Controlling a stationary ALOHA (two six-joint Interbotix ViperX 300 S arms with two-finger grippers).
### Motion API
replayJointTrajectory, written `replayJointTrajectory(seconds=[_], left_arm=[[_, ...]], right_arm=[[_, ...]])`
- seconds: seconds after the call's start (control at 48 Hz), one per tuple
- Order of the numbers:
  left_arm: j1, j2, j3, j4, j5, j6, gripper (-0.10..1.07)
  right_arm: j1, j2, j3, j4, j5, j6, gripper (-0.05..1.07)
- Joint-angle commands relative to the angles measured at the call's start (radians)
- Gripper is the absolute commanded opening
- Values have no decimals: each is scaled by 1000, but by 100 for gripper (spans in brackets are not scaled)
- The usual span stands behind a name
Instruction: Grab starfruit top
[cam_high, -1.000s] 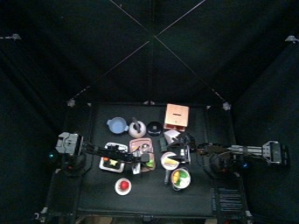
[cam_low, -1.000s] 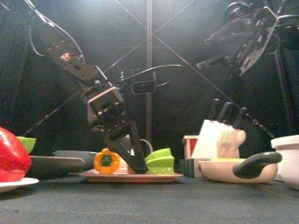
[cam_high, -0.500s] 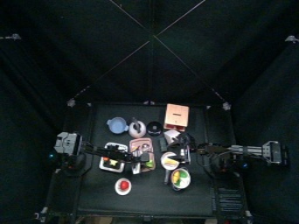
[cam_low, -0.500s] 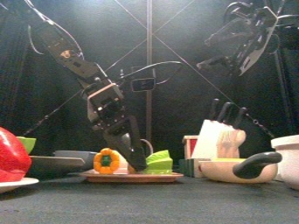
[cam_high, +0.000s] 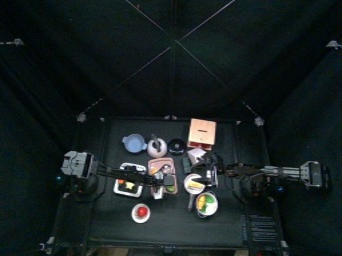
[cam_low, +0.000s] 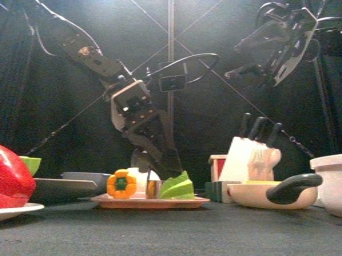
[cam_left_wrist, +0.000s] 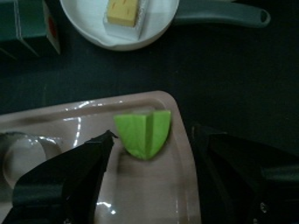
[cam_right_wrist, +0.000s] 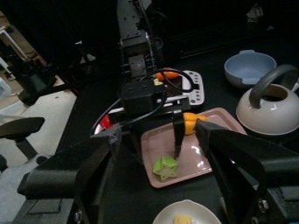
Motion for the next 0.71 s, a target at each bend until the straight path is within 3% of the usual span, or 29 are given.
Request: replayJointTrajectory(seconds=[0.0, 0.438, 0.688], left_arm=[[8, 2, -44, 31, 12, 0, 104], [11, 54, -72, 51, 26, 2, 101], [11, 55, -72, 61, 20, -2, 81]], right_arm=[[-2, -3, -26, 3, -8, 0, 98], [-2, -3, -26, 3, -8, 0, 98], [-2, -3, -26, 3, -8, 0, 98]])
